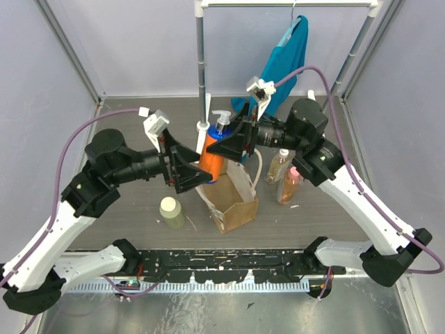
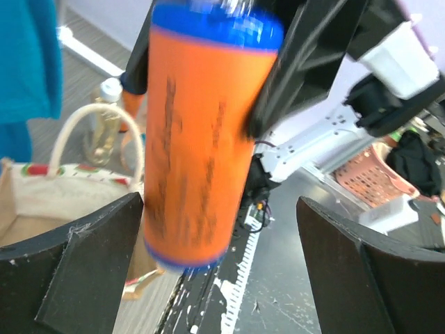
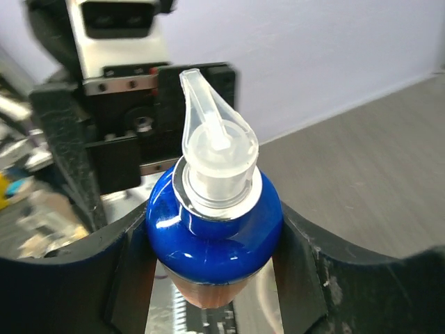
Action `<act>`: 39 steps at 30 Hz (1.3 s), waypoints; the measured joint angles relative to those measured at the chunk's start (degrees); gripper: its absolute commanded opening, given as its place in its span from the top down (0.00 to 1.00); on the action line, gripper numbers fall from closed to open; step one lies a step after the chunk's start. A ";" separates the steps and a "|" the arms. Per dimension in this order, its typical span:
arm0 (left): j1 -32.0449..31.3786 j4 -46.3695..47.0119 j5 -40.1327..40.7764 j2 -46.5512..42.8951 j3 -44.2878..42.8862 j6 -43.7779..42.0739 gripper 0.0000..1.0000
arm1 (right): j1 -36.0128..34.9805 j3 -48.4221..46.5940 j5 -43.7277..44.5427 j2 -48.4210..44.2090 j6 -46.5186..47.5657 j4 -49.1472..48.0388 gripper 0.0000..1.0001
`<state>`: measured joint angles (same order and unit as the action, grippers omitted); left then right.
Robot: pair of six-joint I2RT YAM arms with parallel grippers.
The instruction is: Take the personal care products out of the canvas bag
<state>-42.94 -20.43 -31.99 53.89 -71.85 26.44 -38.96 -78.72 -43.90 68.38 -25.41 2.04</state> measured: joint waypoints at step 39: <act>-0.02 -21.94 44.70 -11.37 1.64 -2.75 0.01 | 8.46 6.54 62.45 -12.15 16.72 29.05 0.93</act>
<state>-42.96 -42.37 12.71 42.52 -70.22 23.68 -30.50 -72.18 18.55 56.23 -8.69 31.09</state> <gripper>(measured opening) 0.989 0.630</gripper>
